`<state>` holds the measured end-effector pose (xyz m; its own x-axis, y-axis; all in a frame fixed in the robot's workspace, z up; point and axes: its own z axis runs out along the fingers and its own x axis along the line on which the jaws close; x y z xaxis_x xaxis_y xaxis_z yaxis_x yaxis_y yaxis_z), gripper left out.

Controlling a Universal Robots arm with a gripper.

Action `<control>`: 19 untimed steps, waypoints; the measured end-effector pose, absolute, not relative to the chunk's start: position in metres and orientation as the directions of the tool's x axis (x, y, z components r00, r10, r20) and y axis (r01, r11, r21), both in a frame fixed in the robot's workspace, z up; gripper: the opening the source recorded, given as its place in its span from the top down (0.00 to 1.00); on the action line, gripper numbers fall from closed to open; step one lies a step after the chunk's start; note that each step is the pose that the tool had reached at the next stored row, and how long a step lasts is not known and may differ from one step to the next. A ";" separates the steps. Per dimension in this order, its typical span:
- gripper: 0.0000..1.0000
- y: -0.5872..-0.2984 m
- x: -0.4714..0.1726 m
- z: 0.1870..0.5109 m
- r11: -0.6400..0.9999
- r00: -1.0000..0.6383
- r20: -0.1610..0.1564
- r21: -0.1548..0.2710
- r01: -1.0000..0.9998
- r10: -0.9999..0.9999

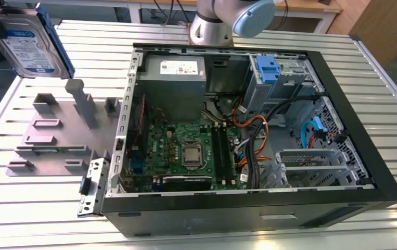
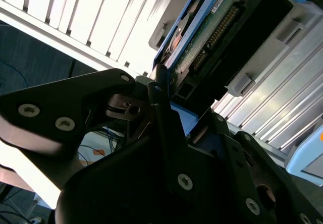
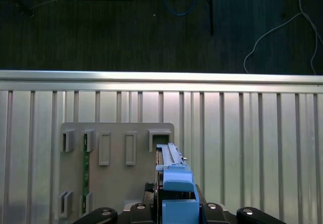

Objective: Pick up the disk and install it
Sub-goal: 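Pick up the disk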

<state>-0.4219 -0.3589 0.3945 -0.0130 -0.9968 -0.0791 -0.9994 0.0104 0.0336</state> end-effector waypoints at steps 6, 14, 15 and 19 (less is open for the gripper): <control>0.63 -0.359 -0.422 0.396 0.010 -0.013 -0.079 0.034 -0.999 -0.997; 0.63 -0.359 -0.422 0.399 0.010 -0.013 -0.079 0.034 -0.999 -0.997; 0.63 -0.359 -0.422 0.399 0.010 -0.013 -0.079 0.034 -0.999 -0.997; 0.63 -0.359 -0.422 0.400 0.010 -0.013 -0.079 0.034 -0.999 -0.997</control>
